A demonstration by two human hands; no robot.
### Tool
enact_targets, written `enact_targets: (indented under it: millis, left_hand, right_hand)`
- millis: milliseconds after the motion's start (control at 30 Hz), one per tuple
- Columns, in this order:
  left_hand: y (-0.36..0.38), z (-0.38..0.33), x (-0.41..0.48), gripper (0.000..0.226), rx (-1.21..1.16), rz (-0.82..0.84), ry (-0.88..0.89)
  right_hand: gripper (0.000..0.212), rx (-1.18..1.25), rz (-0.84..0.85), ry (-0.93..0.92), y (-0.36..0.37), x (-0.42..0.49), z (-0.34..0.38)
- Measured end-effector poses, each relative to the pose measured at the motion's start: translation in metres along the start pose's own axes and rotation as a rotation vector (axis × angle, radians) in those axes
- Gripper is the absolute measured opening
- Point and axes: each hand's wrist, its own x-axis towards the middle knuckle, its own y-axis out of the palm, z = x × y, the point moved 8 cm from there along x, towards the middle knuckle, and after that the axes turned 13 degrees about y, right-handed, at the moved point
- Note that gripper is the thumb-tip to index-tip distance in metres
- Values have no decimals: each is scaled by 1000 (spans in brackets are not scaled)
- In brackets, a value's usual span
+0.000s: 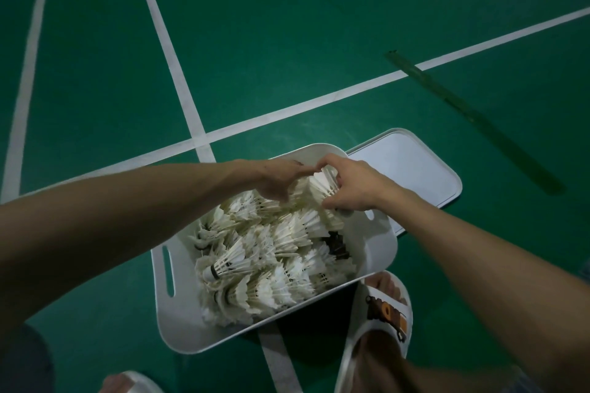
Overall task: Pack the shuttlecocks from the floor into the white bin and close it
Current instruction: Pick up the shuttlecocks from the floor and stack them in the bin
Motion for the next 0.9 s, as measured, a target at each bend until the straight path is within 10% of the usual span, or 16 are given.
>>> enact_targets:
  millis: [900]
  left_hand:
    - [-10, 10, -58, 72, -68, -215, 25]
  right_hand:
    - [37, 673, -327, 127, -15, 6, -17]
